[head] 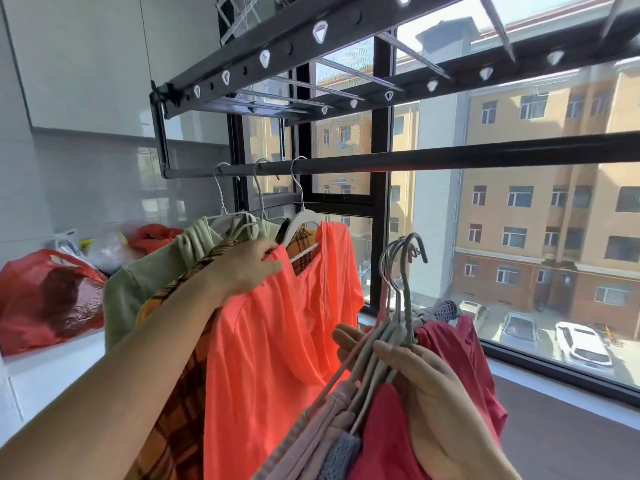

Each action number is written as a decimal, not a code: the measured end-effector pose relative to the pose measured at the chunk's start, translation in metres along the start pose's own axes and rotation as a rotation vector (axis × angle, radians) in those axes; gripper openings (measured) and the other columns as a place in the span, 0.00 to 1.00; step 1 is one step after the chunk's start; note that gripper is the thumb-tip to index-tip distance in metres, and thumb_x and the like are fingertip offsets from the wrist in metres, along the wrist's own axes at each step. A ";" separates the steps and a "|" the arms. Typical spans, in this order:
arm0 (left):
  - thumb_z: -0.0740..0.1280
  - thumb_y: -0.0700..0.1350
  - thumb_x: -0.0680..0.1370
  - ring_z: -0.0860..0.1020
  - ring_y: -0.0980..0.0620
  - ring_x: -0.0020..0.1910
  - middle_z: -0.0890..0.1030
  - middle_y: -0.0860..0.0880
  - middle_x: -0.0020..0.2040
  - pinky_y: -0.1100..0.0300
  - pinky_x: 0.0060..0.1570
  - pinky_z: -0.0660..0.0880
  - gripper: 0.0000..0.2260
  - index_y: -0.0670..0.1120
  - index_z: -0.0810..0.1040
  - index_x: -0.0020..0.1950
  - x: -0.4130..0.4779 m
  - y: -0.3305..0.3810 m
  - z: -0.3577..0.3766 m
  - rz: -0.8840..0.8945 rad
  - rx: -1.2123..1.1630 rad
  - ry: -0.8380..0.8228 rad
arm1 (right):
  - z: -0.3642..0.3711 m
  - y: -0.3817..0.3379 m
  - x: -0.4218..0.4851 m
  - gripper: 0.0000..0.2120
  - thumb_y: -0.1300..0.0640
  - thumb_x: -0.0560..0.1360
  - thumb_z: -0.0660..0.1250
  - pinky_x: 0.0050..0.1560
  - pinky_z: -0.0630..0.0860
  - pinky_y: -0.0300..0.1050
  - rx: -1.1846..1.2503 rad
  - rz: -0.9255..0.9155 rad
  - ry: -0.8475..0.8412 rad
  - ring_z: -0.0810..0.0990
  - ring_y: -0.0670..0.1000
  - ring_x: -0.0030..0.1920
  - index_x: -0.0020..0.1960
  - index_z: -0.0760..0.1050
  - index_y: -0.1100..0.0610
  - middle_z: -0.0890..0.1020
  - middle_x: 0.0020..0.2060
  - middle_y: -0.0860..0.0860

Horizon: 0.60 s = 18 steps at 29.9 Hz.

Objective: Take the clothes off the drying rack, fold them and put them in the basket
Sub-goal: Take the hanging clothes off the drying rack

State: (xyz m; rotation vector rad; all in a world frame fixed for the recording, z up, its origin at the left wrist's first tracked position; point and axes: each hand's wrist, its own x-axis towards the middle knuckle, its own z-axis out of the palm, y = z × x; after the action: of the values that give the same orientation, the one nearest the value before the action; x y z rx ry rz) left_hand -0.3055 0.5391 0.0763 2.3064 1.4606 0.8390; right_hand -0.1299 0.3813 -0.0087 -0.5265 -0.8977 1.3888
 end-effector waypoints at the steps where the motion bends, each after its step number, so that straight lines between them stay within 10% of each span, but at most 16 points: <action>1: 0.61 0.44 0.79 0.78 0.46 0.46 0.80 0.39 0.54 0.53 0.47 0.72 0.10 0.43 0.74 0.58 0.001 -0.002 0.001 -0.002 -0.057 -0.012 | -0.001 0.000 0.000 0.34 0.54 0.48 0.82 0.48 0.81 0.47 -0.002 0.000 0.007 0.81 0.60 0.55 0.50 0.80 0.69 0.81 0.52 0.66; 6: 0.60 0.40 0.80 0.70 0.49 0.33 0.78 0.38 0.43 0.59 0.32 0.65 0.07 0.42 0.77 0.50 -0.006 -0.002 -0.008 0.026 -0.152 0.042 | -0.004 0.001 0.001 0.38 0.54 0.45 0.83 0.53 0.78 0.49 0.003 -0.011 0.030 0.81 0.60 0.54 0.50 0.79 0.71 0.80 0.52 0.67; 14: 0.61 0.41 0.79 0.80 0.42 0.46 0.83 0.47 0.45 0.55 0.46 0.75 0.09 0.53 0.77 0.48 -0.046 0.004 -0.038 0.083 -0.292 0.077 | -0.002 0.003 0.001 0.35 0.52 0.46 0.82 0.44 0.81 0.45 -0.045 -0.025 0.040 0.81 0.58 0.54 0.48 0.81 0.69 0.82 0.51 0.64; 18: 0.62 0.42 0.78 0.78 0.70 0.43 0.80 0.70 0.40 0.71 0.50 0.73 0.13 0.62 0.76 0.45 -0.080 -0.002 -0.016 0.152 -0.331 0.024 | 0.002 0.005 0.003 0.36 0.51 0.46 0.82 0.48 0.81 0.46 -0.030 -0.014 0.048 0.81 0.58 0.55 0.48 0.80 0.71 0.81 0.52 0.64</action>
State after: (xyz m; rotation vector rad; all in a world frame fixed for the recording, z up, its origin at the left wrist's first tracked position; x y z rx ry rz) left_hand -0.3416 0.4677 0.0620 2.1781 1.0692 1.0640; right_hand -0.1352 0.3850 -0.0108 -0.5730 -0.8833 1.3468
